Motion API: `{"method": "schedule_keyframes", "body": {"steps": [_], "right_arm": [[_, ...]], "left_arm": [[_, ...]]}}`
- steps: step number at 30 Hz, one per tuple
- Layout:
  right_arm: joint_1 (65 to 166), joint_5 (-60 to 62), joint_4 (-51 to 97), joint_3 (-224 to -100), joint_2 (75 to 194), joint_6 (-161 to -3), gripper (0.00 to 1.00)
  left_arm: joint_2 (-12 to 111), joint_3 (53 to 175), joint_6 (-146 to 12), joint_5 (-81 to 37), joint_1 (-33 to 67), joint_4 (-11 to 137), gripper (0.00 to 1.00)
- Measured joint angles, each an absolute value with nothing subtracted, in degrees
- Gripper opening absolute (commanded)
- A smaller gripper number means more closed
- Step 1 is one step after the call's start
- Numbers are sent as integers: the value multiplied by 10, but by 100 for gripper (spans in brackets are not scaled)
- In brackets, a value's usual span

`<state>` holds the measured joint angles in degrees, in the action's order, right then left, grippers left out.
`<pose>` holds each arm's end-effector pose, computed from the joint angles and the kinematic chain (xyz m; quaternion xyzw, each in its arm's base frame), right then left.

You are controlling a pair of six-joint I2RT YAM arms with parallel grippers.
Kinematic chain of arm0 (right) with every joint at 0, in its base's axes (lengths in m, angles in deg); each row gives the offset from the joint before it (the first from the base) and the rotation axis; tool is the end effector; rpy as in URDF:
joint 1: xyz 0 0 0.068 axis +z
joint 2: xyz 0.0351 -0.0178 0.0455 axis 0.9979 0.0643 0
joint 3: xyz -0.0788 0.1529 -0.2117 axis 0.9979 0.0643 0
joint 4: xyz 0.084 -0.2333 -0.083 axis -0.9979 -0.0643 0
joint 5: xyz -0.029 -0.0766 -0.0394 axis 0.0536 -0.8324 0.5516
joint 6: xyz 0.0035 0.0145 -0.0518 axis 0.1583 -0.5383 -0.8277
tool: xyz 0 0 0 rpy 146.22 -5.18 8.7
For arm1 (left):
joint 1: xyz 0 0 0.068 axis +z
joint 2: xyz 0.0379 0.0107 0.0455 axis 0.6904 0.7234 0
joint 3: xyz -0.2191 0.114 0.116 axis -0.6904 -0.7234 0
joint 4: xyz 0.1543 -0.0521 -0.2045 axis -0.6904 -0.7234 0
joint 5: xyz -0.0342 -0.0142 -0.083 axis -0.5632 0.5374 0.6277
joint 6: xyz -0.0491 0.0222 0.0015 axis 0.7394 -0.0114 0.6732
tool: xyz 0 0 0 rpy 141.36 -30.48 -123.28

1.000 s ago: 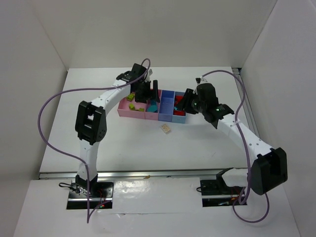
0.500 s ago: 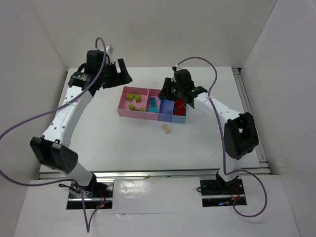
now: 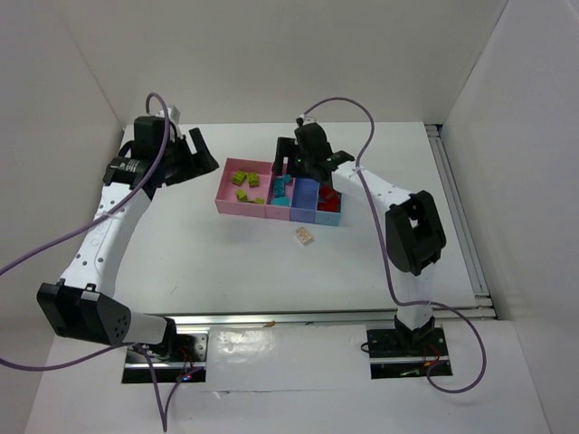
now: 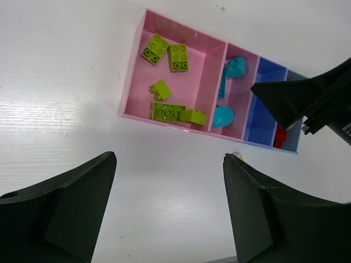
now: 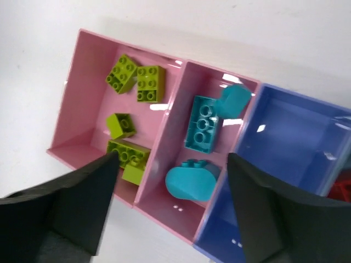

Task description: Sort the legos into containers by color

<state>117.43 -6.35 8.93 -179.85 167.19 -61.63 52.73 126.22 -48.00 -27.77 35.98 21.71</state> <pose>0.3998 0.2419 0.2634 -0.0343 0.8861 0.2297 0.4012 0.2949 -0.0412 0.3951 -0.1656 0.8658 -0.1720 0.4397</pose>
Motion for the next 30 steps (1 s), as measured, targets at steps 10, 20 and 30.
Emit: {"method": "schedule_keyframes", "body": {"steps": [10,20,30], "right_arm": [[1279,-155,72,-1525,1374,-680,83],[1309,-179,62,-1360,1380,-686,91],[1311,-218,80,-1399,1505,-711,82]], "left_arm": [[506,1246,-480,-267,361,232,88],[510,1234,-468,-251,362,252,87],[511,1232,-469,-261,362,253,87]]}}
